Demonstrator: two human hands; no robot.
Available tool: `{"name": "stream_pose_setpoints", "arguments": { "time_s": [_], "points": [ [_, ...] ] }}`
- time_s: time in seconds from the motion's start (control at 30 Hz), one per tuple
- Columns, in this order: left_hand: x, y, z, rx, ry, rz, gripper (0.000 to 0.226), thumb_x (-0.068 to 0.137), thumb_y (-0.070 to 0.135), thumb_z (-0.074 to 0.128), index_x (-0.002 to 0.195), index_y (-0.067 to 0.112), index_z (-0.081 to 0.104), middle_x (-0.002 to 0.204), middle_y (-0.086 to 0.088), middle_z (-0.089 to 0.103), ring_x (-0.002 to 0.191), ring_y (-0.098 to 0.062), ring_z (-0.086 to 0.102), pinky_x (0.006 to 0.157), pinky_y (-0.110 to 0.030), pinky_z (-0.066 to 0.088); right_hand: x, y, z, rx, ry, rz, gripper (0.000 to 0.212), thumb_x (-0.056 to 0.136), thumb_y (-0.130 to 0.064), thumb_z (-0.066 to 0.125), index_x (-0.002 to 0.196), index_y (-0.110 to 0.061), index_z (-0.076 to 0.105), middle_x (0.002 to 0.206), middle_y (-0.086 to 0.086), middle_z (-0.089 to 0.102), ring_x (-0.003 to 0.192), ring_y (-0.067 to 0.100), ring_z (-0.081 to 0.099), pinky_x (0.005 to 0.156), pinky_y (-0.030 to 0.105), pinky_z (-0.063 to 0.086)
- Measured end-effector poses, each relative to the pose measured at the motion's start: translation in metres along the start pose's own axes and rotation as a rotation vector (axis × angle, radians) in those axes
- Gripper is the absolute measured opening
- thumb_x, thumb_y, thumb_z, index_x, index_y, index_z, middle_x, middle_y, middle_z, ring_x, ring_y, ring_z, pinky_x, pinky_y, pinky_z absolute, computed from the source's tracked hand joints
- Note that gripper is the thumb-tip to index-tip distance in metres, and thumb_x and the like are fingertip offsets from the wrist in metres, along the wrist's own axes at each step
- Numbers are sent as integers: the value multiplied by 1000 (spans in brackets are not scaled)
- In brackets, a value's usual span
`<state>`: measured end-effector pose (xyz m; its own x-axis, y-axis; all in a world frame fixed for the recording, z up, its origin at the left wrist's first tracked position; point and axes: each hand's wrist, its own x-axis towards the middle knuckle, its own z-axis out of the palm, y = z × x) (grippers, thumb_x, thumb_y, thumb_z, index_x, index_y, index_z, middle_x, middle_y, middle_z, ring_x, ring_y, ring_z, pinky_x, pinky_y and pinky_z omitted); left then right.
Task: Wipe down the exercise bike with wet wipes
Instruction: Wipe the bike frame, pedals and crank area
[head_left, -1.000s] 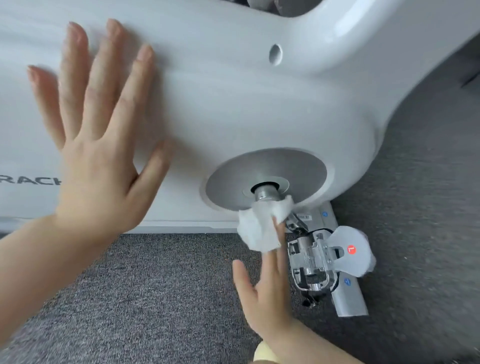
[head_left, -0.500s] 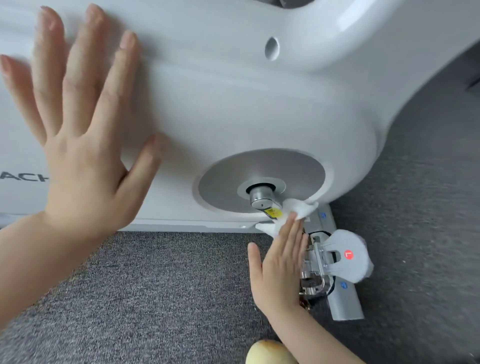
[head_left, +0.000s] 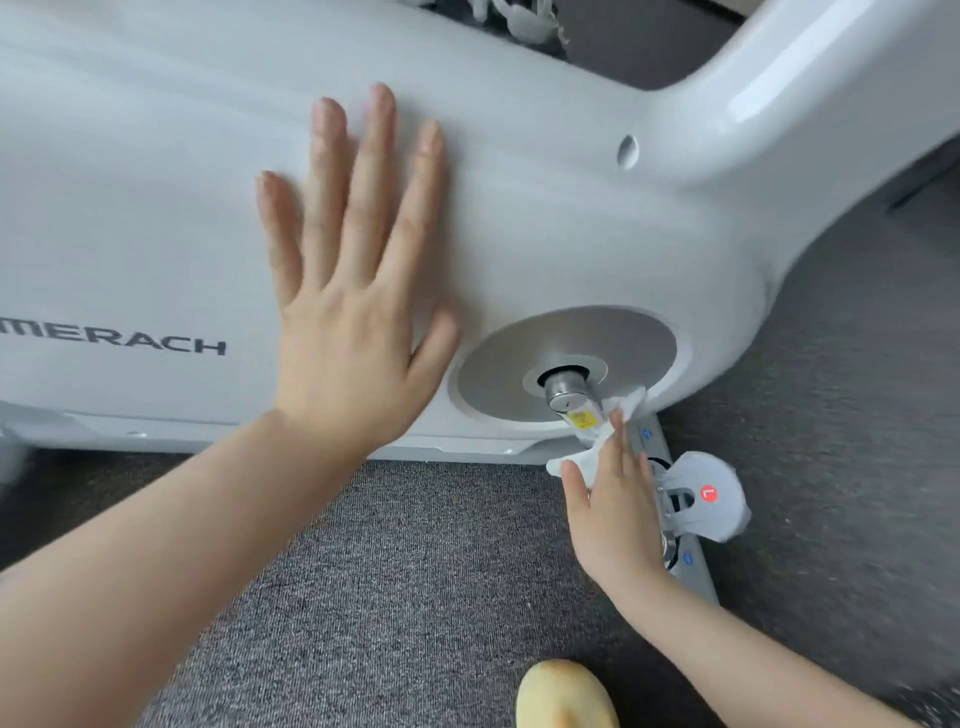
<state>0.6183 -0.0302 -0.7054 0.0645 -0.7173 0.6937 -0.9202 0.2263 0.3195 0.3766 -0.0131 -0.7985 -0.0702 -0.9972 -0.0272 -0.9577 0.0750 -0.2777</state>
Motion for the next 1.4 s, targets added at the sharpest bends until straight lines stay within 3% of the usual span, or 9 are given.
{"name": "stream_pose_setpoints", "arguments": {
  "time_s": [0.13,0.23,0.37,0.47,0.6,0.77,0.9,1.03,1.4],
  "points": [
    [-13,13,12,-77,-72,-72,101,75,27,65,155,10,5,161,-19,3,144,-31,-12,116,-41,-14,4,-3,-25,-163,-163,20,68,102,-33,38,154,-12,1,159,9,20,144,26,21,112,36,23],
    [-16,20,9,-128,-88,-107,100,74,24,65,154,8,6,161,-17,1,146,-33,-10,118,-42,-12,17,-5,-47,-196,-269,65,56,101,-33,38,151,-15,19,135,16,52,126,33,45,85,38,41],
    [-47,23,14,-163,-230,5,92,82,21,57,155,7,2,161,-7,-14,149,-25,-13,120,-38,-10,31,1,-67,-212,-268,-83,27,100,-33,45,102,-9,57,76,1,54,83,29,54,60,34,30],
    [-77,17,34,-70,-417,138,88,84,23,52,155,7,2,163,-8,-10,150,-25,-9,121,-40,-4,37,7,-71,-314,-190,-216,41,95,-32,56,60,-23,35,59,-5,39,71,26,48,57,34,26],
    [-98,39,64,-45,-607,340,78,88,30,46,155,9,12,163,-10,-4,150,-25,5,119,-41,18,44,6,-92,-189,78,-324,54,88,-16,60,50,-24,23,47,-1,35,56,27,39,50,32,22],
    [-139,115,103,-265,-880,-163,71,101,33,35,155,19,-9,151,-3,-42,149,-21,-10,121,-36,16,48,41,-114,-80,346,-278,36,81,-14,60,55,-12,35,48,11,31,55,35,30,49,36,30],
    [-154,159,152,-940,-1146,-1094,56,103,35,35,153,14,21,160,-9,21,145,-30,25,118,-44,21,36,66,-104,54,340,-276,21,83,-21,59,63,-21,65,49,9,48,58,37,44,52,38,46],
    [-135,182,168,-1561,-896,-1783,38,105,29,36,120,0,55,115,-18,68,89,-32,70,66,-39,58,26,65,-105,103,372,-329,32,80,-36,53,82,-8,68,66,15,64,68,37,60,59,39,50],
    [-118,145,143,-1195,-1058,-1252,20,101,8,44,87,6,57,81,-5,55,70,-14,57,72,-30,60,18,35,-122,331,403,-397,45,78,-44,51,84,-2,67,80,23,67,81,39,65,63,44,52]
  ]
}}
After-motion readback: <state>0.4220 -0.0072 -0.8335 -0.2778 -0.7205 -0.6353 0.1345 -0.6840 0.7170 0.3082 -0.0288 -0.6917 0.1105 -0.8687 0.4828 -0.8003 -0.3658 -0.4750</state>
